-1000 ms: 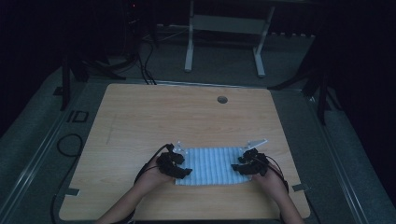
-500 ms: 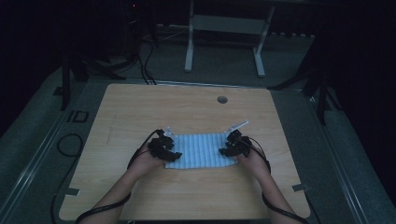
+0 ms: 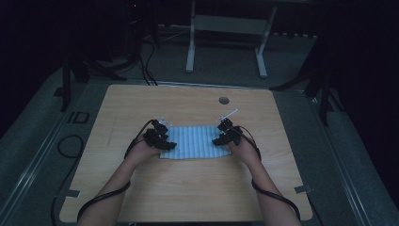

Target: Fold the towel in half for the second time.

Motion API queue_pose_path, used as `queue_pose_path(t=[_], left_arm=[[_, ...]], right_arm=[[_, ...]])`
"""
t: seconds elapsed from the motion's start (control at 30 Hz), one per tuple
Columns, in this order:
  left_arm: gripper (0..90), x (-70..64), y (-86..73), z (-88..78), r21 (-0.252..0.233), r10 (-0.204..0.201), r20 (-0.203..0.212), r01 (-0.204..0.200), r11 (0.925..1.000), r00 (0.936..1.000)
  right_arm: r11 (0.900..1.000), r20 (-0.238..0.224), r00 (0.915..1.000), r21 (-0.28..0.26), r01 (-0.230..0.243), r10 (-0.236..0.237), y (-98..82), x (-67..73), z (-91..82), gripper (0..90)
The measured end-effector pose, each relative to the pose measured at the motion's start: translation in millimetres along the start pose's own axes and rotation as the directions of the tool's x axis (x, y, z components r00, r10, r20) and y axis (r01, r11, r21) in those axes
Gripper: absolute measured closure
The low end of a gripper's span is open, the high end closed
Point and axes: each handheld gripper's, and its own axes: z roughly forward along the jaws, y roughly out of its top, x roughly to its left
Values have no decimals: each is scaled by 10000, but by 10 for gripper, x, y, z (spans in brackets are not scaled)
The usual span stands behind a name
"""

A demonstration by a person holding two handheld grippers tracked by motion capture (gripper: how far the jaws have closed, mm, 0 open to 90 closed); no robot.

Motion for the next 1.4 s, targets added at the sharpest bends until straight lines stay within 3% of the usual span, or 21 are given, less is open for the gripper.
queue_pose_path(t=[0.43,0.57,0.7,0.77,0.83,0.93,1.03,1.13,1.4], left_arm=[[442,134,58,27,-35,-506,-105,506,9987,9987],[440,120,62,-16,-222,-662,-94,660,9976,9978],[386,49,64,-111,-557,-646,-59,642,9964,9979],[327,5,36,-140,-678,-646,360,669,9955,9973],[275,-36,7,-135,-624,-691,440,718,9955,9966],[161,-112,-43,-92,-529,-552,-125,545,9971,9984],[132,-171,-86,-90,-728,-543,-197,527,9960,9983],[115,-232,-109,-98,-761,-258,-319,233,9968,9992],[83,-381,-186,-159,-1253,-141,-80,130,9920,9999]], right_arm=[[9991,-85,9993,196,-369,371,168,-36,71,506],[9990,-363,9985,173,-402,408,164,-45,55,437],[10000,-628,9980,-49,-67,64,136,-22,0,371],[9998,-651,9979,-214,-27,13,115,-16,-29,342],[9990,-851,9964,-441,-82,44,85,-8,-54,282],[9981,-1078,9940,-597,134,-198,27,28,-64,206],[9957,-757,9956,-787,485,-544,-34,69,-52,171],[9924,-665,9951,-1033,663,-734,-82,93,-49,136],[9812,-550,9919,-1627,1040,-1142,-173,143,-160,135]])
